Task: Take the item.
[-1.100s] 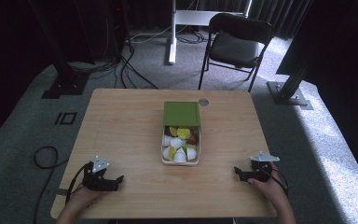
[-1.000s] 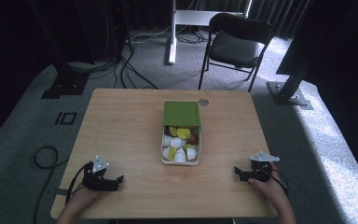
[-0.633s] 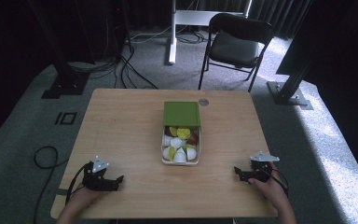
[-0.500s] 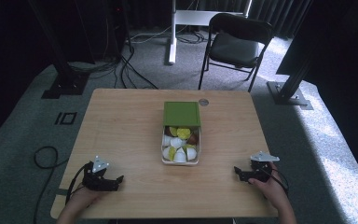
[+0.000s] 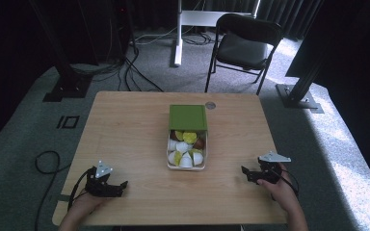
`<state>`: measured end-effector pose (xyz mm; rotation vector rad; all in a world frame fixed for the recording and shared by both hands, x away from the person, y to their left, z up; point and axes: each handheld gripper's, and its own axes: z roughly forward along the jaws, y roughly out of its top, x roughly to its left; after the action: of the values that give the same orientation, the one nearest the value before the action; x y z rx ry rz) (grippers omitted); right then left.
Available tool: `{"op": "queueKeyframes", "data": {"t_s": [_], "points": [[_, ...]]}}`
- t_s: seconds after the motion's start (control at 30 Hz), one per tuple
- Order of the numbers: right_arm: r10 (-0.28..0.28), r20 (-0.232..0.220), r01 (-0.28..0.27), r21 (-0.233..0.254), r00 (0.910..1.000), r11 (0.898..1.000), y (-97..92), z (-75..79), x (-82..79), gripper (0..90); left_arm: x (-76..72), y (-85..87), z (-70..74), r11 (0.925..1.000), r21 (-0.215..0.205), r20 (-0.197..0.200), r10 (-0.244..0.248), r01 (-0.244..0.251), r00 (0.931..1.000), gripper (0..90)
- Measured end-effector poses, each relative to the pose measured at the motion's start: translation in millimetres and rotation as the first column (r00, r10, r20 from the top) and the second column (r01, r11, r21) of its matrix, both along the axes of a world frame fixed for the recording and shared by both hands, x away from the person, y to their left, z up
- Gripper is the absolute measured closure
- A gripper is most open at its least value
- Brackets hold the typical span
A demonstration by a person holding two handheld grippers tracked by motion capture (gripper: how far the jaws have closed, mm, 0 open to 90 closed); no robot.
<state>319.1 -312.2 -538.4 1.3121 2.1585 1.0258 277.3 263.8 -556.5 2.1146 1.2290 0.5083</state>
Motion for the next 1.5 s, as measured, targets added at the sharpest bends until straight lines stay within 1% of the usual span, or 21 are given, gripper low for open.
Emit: {"op": "queueKeyframes", "data": {"t_s": [0.13, 0.4, 0.57, 0.7, 0.77, 0.9, 1.03, 1.1, 1.2, 1.33, 1.5], "points": [[0.013, 0.021, -0.014, 0.002, 0.9997, 1.000, 3.3, 11.4, 1.8, 15.4, 0.0, 0.0, 0.0, 1.0000, 0.000, 0.000, 0.000, 0.000, 1.0000, 2.8], [0.042, 0.052, -0.043, 0.019, 0.9978, 0.999, 9.4, 28.0, 3.8, 15.5, 0.0, -0.1, 0.0, 1.0000, -0.001, 0.000, 0.001, -0.001, 1.0000, 2.8], [0.064, 0.071, -0.068, 0.045, 0.9954, 0.997, 15.0, 38.4, 5.2, 16.5, 0.0, 0.0, 0.0, 1.0000, 0.000, 0.001, 0.000, 0.000, 1.0000, 2.8], [0.085, 0.090, -0.089, 0.048, 0.9923, 0.995, 22.1, 46.9, 7.1, 16.5, 0.0, 0.0, 0.0, 1.0000, 0.000, 0.000, 0.000, 0.000, 1.0000, 2.8], [0.087, 0.094, -0.091, 0.048, 0.9918, 0.995, 23.4, 48.2, 7.5, 16.6, 0.0, 0.0, 0.0, 1.0000, 0.000, 0.000, 0.000, 0.000, 1.0000, 2.8], [0.116, 0.111, -0.121, 0.042, 0.9870, 0.992, 32.7, 56.7, 9.8, 16.5, 0.0, 0.0, 0.0, 1.0000, 0.000, 0.000, 0.000, 0.000, 1.0000, 2.8], [0.140, 0.126, -0.148, 0.058, 0.9821, 0.987, 41.0, 64.0, 10.3, 16.6, 0.0, 0.0, 0.0, 1.0000, 0.000, 0.000, 0.000, 0.000, 1.0000, 2.8], [0.156, 0.136, -0.166, 0.067, 0.9783, 0.984, 45.6, 68.0, 10.1, 16.6, 0.0, 0.0, 0.0, 1.0000, 0.000, 0.000, 0.000, 0.000, 1.0000, 2.8], [0.177, 0.151, -0.189, 0.068, 0.9725, 0.980, 52.6, 73.6, 9.9, 16.6, 0.0, -0.1, 0.0, 1.0000, 0.000, 0.000, 0.001, -0.001, 1.0000, 2.8], [0.205, 0.168, -0.218, 0.062, 0.9642, 0.974, 61.8, 79.9, 10.5, 17.6, 0.0, 0.0, 0.0, 1.0000, 0.000, 0.000, 0.000, 0.000, 1.0000, 2.8], [0.236, 0.178, -0.249, 0.055, 0.9554, 0.967, 72.8, 86.2, 11.5, 17.7, 0.0, 0.0, 0.0, 1.0000, 0.000, 0.000, 0.000, 0.000, 1.0000, 2.8]]}}
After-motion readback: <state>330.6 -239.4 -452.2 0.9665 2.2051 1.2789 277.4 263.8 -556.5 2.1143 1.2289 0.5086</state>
